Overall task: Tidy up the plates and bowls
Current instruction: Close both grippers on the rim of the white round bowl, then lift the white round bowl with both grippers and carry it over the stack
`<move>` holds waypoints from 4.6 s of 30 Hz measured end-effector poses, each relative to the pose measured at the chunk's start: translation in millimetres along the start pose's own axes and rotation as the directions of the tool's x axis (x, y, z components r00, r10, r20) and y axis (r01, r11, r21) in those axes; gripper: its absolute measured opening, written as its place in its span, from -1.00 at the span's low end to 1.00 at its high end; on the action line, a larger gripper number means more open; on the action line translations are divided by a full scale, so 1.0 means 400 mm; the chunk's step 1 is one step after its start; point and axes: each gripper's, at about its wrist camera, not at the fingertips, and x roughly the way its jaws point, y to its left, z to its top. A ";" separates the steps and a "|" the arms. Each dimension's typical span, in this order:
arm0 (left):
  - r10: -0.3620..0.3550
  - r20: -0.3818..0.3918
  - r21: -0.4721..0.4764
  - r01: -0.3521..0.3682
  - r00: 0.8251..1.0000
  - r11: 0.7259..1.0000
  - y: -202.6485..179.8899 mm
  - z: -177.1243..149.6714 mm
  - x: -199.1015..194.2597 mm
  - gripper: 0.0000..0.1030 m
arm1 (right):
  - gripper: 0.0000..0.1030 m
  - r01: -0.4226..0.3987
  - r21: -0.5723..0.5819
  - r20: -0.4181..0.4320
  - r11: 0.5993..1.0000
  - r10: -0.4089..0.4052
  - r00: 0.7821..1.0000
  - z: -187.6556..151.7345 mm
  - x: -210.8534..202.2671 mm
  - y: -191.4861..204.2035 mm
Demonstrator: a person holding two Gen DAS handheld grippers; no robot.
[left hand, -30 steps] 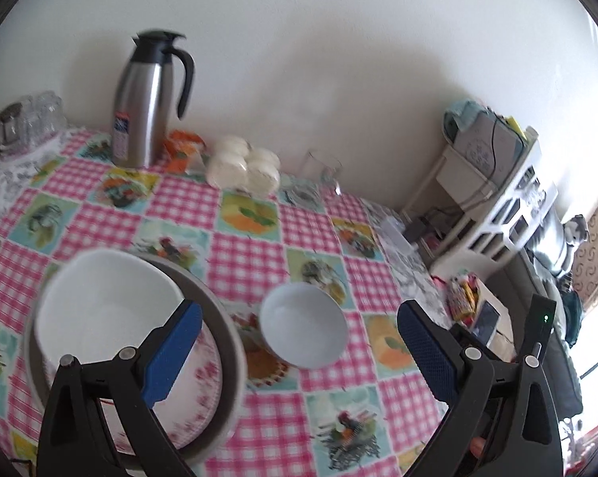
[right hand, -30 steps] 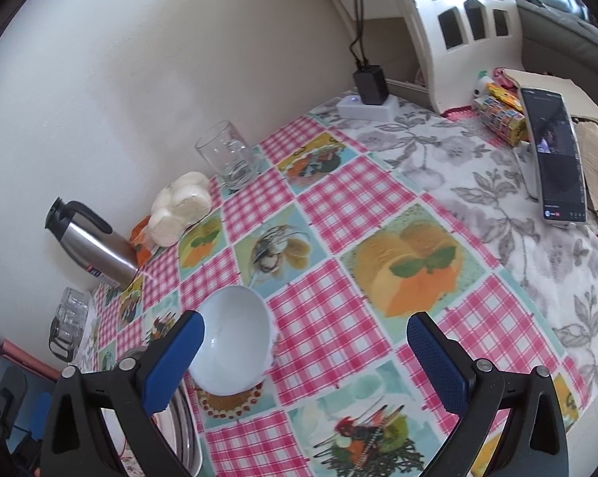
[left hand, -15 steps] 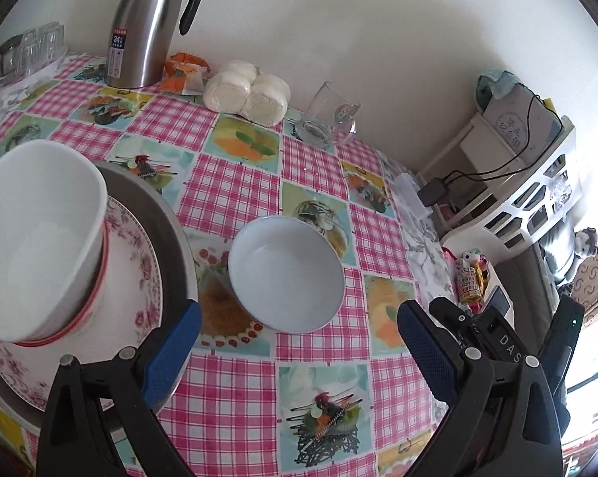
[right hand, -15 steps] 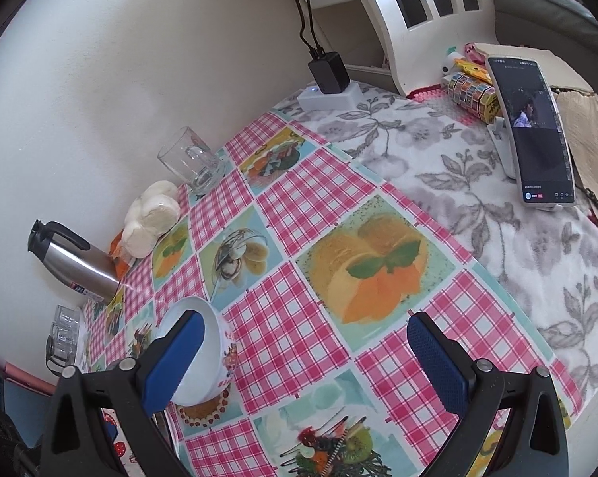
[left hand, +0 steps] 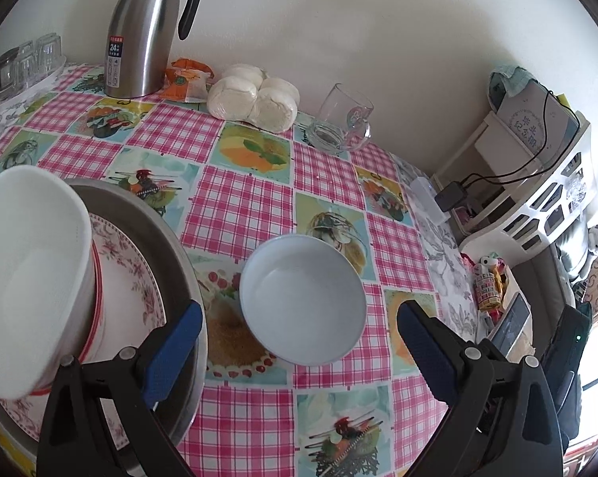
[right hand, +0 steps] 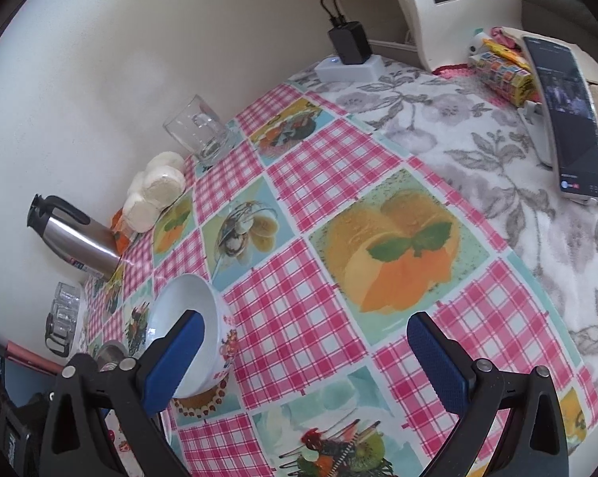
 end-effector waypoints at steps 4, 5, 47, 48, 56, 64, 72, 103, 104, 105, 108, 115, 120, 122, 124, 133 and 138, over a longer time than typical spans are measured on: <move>0.006 -0.013 0.003 -0.006 1.000 1.000 0.007 0.010 0.021 0.91 | 1.00 -0.003 -0.047 -0.010 0.999 0.003 1.000 -0.010 0.022 0.033; 0.007 -0.017 0.003 -0.007 1.000 1.000 0.009 0.012 0.026 0.91 | 0.98 0.000 -0.055 -0.014 0.998 -0.001 1.000 -0.013 0.027 0.040; 0.059 -0.125 0.143 -0.041 0.990 0.989 0.011 0.027 0.139 -0.29 | -0.77 -0.029 -0.200 -0.098 0.979 0.010 0.995 -0.062 0.130 0.141; 0.063 -0.126 0.149 -0.044 0.990 0.988 0.010 0.025 0.140 -0.35 | -0.78 -0.027 -0.201 -0.100 0.979 0.007 0.995 -0.061 0.129 0.138; 0.073 -0.162 0.166 -0.046 0.984 0.985 0.011 0.007 0.168 -0.68 | -0.78 -0.028 -0.143 -0.129 0.989 0.010 0.992 -0.055 0.128 0.100; 0.098 -0.181 0.196 -0.062 0.979 0.979 0.006 -0.016 0.190 -0.68 | -0.78 -0.017 -0.105 -0.165 0.994 -0.001 0.986 -0.063 0.150 0.073; 0.069 -0.186 0.196 -0.032 0.980 0.980 -0.004 -0.014 0.183 -0.71 | -0.77 -0.030 -0.110 -0.176 0.993 0.011 0.984 -0.066 0.153 0.083; -0.089 -0.011 0.080 0.089 0.996 0.993 0.052 0.103 -0.104 -0.71 | -0.76 -0.091 -0.242 0.008 0.966 0.096 0.995 -0.036 -0.101 0.311; -0.090 0.000 0.072 0.090 0.996 0.993 0.063 0.106 -0.117 -0.71 | -0.76 -0.096 -0.250 0.010 0.964 0.102 0.995 -0.039 -0.106 0.324; -0.091 0.006 0.068 0.090 0.996 0.994 0.073 0.107 -0.128 -0.71 | -0.76 -0.102 -0.256 0.011 0.961 0.109 0.994 -0.043 -0.109 0.338; -0.095 0.024 0.048 0.094 0.995 0.994 0.105 0.116 -0.158 -0.71 | -0.76 -0.116 -0.270 0.009 0.956 0.123 0.992 -0.055 -0.119 0.372; -0.092 0.076 0.014 0.091 0.993 0.996 0.177 0.129 -0.233 -0.71 | -0.76 -0.160 -0.309 -0.006 0.938 0.166 0.986 -0.093 -0.133 0.455; -0.077 0.096 -0.023 0.080 0.992 0.997 0.241 0.134 -0.270 -0.71 | -0.76 -0.179 -0.346 -0.013 0.921 0.186 0.983 -0.127 -0.139 0.521; -0.071 0.103 -0.040 0.076 0.992 0.996 0.269 0.136 -0.285 -0.71 | -0.76 -0.183 -0.361 -0.020 0.915 0.188 0.982 -0.142 -0.136 0.545; -0.068 0.111 -0.056 0.075 0.991 0.996 0.292 0.137 -0.297 -0.71 | -0.76 -0.187 -0.375 -0.030 0.908 0.190 0.981 -0.158 -0.131 0.569; -0.052 0.141 -0.121 0.069 0.989 0.990 0.392 0.146 -0.349 -0.71 | -0.76 -0.218 -0.416 -0.060 0.883 0.212 0.975 -0.215 -0.113 0.658; -0.044 0.153 -0.140 0.066 0.987 0.988 0.427 0.148 -0.372 -0.71 | -0.76 -0.234 -0.430 -0.079 0.872 0.221 0.972 -0.242 -0.102 0.693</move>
